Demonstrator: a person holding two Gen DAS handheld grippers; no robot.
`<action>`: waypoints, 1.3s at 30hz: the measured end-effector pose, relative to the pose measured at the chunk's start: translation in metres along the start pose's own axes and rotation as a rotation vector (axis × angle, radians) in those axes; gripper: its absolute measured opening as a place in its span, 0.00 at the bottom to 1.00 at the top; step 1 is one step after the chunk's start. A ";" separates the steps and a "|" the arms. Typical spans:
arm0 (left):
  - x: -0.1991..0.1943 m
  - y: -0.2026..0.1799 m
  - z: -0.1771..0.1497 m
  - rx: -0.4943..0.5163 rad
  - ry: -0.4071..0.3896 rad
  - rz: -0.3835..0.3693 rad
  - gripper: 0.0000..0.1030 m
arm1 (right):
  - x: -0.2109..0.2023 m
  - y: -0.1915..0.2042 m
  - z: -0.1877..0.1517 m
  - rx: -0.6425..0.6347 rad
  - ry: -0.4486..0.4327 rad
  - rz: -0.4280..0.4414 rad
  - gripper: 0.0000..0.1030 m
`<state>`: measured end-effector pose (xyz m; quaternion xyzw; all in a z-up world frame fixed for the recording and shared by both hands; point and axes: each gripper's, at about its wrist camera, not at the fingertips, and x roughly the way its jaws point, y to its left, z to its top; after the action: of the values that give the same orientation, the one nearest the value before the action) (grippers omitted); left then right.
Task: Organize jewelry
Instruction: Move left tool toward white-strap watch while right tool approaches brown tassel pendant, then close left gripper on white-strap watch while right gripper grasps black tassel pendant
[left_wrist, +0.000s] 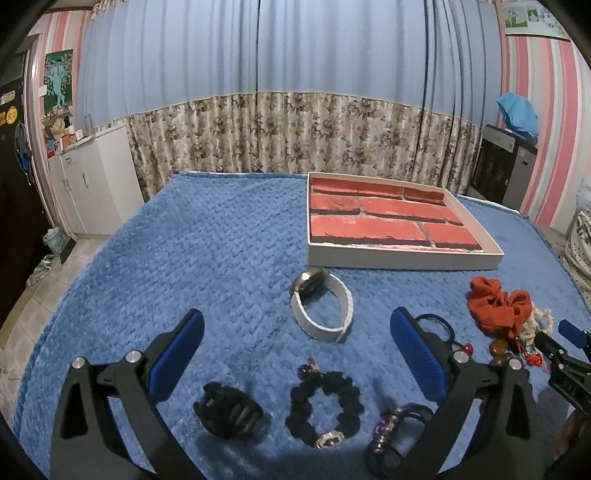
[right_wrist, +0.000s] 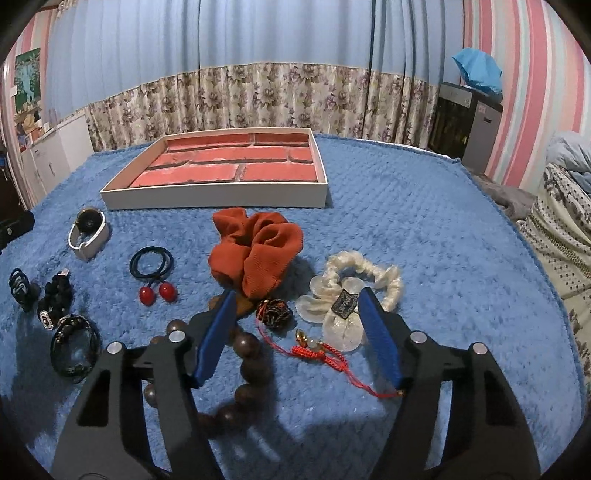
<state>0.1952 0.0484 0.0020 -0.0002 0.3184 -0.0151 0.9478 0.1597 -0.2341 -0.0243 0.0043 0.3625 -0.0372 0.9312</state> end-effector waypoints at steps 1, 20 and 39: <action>0.001 0.001 0.001 -0.002 0.000 -0.003 0.96 | 0.001 -0.002 0.001 0.002 0.004 -0.002 0.61; 0.018 0.008 0.008 0.002 0.013 0.011 0.96 | 0.032 -0.002 -0.003 -0.009 0.097 0.075 0.20; 0.050 0.020 0.022 0.014 0.070 0.009 0.95 | 0.040 0.003 -0.006 0.004 0.134 0.138 0.21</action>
<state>0.2488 0.0670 -0.0106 0.0082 0.3514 -0.0131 0.9361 0.1852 -0.2337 -0.0554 0.0336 0.4227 0.0266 0.9052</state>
